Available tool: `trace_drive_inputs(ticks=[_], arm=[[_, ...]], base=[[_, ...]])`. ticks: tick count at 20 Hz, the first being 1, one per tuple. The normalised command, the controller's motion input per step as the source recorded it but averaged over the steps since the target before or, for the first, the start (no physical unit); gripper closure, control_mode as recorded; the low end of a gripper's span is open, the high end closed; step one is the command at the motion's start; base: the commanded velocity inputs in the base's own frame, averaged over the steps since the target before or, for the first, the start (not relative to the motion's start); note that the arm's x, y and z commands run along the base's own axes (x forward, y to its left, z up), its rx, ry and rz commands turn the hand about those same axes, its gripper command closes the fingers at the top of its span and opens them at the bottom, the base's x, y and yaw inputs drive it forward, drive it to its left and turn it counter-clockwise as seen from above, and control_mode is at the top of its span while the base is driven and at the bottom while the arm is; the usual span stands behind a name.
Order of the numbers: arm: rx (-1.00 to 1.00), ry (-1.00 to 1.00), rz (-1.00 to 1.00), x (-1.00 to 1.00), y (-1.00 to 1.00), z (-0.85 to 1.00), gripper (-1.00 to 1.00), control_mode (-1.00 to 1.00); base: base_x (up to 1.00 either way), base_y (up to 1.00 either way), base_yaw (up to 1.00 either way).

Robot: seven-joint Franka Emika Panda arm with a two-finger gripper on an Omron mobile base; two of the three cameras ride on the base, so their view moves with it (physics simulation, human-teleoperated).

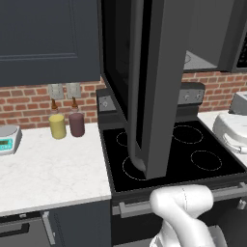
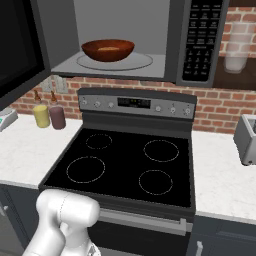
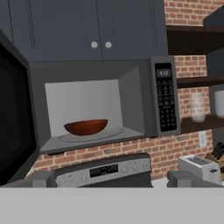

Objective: Open the microwave, place the bowl with waffle inside the microwave, then close the microwave door and turn it on.

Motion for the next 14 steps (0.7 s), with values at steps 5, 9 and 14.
trace_drive_inputs(ticks=[5, 9, 14], arm=[[0.0, -0.07, 0.0, 0.0, 0.43, 0.0, -1.0, -1.0], [0.0, -0.01, 0.0, 0.0, 0.51, 0.0, -1.0, -1.0], [0.0, -0.01, 0.0, 0.0, 0.56, 0.0, -1.0, -1.0]], base=[[0.0, 0.0, 0.0], [0.0, 0.0, 0.0], [0.0, 0.0, 0.0]])
